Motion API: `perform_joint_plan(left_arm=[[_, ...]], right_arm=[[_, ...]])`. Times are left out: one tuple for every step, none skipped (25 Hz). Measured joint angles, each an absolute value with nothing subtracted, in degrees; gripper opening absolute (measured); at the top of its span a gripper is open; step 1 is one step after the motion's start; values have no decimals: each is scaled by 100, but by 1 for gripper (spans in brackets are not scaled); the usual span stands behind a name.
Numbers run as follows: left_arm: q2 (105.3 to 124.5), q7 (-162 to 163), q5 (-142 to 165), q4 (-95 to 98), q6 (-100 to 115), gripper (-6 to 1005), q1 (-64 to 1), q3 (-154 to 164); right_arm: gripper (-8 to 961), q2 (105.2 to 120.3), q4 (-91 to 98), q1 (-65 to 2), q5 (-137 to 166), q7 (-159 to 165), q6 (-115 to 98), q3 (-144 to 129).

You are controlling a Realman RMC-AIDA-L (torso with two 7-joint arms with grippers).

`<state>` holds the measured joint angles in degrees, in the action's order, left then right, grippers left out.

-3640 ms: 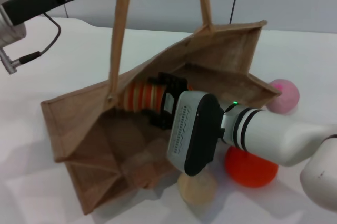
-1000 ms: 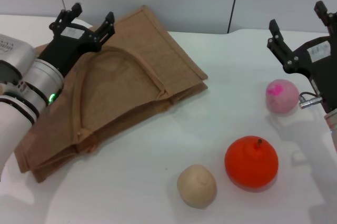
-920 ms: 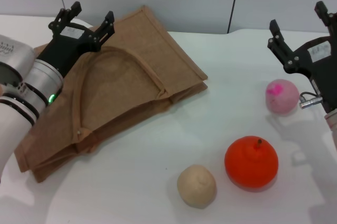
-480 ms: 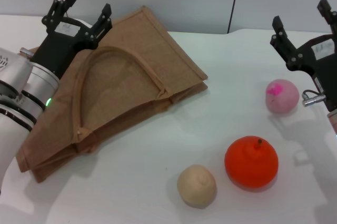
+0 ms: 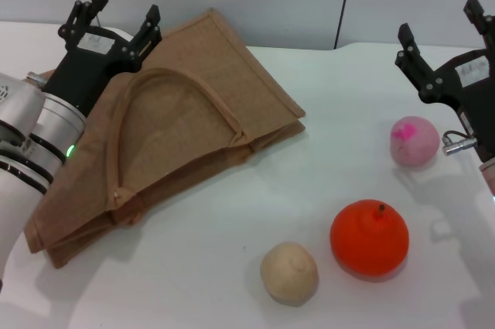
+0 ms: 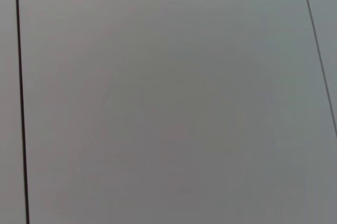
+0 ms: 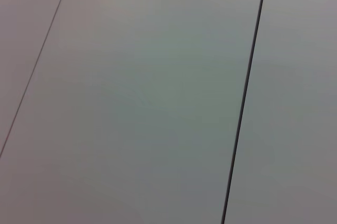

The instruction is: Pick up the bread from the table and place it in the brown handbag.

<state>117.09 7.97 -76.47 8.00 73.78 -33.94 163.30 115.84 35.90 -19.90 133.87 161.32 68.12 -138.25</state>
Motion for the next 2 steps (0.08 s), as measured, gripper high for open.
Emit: perform_joint_plan(left_arm=[[11708,797,-7647,803,7380,844,-3397,16330],[11708,796,-7647,805,7382,844,-3397,16330]], right_arm=[[882,11584,3589,-1990,13388,16133,6812,-13825],[882,11584,3586,-1991,13389,16134,6812,-13825]])
